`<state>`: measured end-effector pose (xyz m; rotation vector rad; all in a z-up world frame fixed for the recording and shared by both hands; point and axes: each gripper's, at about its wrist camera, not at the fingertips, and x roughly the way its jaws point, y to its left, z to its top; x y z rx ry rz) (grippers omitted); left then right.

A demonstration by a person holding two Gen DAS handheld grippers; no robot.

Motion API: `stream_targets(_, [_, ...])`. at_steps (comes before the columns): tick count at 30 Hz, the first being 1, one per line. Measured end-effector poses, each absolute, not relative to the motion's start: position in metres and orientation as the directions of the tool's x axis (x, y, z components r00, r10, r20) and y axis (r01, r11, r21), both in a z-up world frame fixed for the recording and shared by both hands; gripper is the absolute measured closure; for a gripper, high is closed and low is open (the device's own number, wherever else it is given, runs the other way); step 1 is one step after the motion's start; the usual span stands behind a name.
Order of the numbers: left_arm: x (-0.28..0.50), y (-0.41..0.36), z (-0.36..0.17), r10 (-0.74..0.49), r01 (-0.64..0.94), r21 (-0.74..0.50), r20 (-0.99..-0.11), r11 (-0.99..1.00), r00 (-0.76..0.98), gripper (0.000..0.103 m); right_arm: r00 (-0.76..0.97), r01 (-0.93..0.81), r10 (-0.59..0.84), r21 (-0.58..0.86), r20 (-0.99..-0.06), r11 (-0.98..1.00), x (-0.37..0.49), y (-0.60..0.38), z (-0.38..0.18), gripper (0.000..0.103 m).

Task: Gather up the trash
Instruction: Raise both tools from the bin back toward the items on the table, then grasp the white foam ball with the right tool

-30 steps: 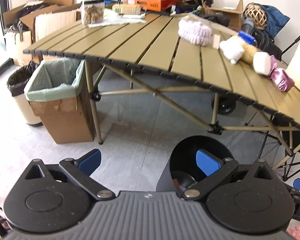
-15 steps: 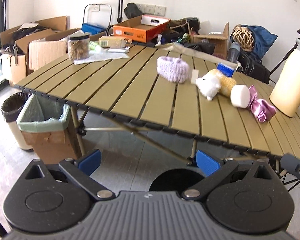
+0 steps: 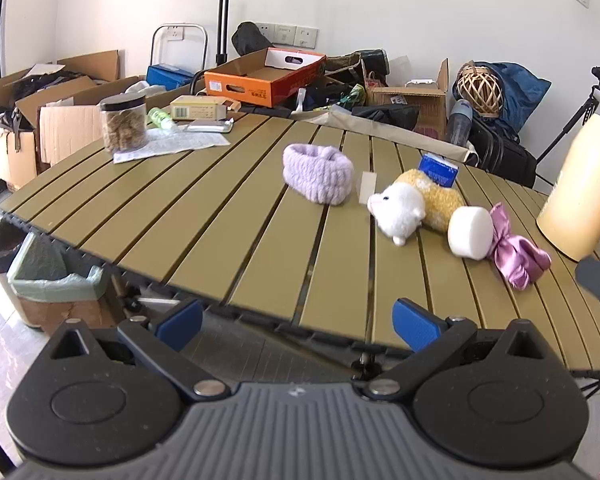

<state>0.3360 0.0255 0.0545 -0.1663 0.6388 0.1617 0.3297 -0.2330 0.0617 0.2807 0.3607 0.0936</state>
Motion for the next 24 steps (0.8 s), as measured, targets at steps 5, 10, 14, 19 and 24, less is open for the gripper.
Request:
stream_targets(5, [0.363, 0.015, 0.052, 0.086, -0.186, -0.104, -0.609, 0.977, 0.789, 0.0, 0.957, -0.062, 0.146, 0.315, -0.251, 0.947, 0.349, -0.238, 0.061, 0.0])
stream_targets(10, [0.391, 0.005, 0.057, 0.097, -0.178, -0.079, -0.593, 0.981, 0.8, 0.0, 0.957, -0.097, 0.17, 0.292, -0.235, 0.951, 0.372, -0.236, 0.058, 0.0])
stream_targets(14, [0.411, 0.004, 0.061, 0.113, -0.185, -0.069, -0.572, 0.98, 0.813, 0.0, 0.958, -0.108, 0.167, 0.249, -0.233, 0.963, 0.391, -0.225, 0.053, 0.0])
stream_targets(19, [0.429, 0.015, 0.059, 0.15, -0.219, -0.061, -0.555, 0.974, 0.818, 0.0, 0.951, -0.124, 0.18, 0.222, -0.251, 0.967, 0.418, -0.208, 0.044, 0.0])
stream_targets(24, [0.441, 0.031, 0.055, 0.17, -0.251, -0.073, -0.552, 0.965, 0.816, 0.0, 0.935, -0.139, 0.216, 0.271, -0.28, 0.952, 0.443, -0.198, 0.033, 0.002])
